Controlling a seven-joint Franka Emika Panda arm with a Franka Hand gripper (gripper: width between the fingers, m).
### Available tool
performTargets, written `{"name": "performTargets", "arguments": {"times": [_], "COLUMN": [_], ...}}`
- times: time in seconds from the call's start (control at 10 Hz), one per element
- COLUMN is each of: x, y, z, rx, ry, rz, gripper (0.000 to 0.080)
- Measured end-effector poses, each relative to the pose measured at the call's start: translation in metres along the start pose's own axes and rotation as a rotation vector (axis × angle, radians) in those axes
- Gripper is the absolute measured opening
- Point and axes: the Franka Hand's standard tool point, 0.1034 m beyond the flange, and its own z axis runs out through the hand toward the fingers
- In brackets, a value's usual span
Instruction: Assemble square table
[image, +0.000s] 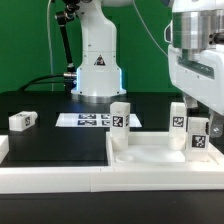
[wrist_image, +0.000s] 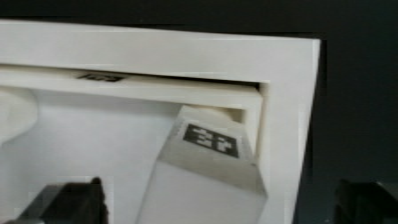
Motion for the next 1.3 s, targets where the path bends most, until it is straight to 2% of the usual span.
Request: {"name": "performTargets", "arguments": {"times": [0.1,0.2,0.3,0.4,0.6,0.8,1.2,1.3], "x": [0.000,0.002,0.004,0.011,0.027,0.029,0.031,0.037], "y": [0.000,0.002,0.001,-0.003,0.002,0.007,0.007,0.008], "z": [0.000,-0.002,-0.013,-0.025,-0.037,-0.035,-0.035,-0.035], "rx": [0.000,-0.018,-0.033,-0.010,0.000,0.001,0.000,0.004], "ry": [0.000,0.002,0.000,-0.002,-0.004,-0.003,-0.002,0.002], "rz": [-0.045,-0.182,-0.304,-0.385,-0.514,-0.482,-0.494,-0.615], "gripper": [0.0646,0.0649,0.0649,0.0649,0.0649,0.0649,0.0649,0.0649]}}
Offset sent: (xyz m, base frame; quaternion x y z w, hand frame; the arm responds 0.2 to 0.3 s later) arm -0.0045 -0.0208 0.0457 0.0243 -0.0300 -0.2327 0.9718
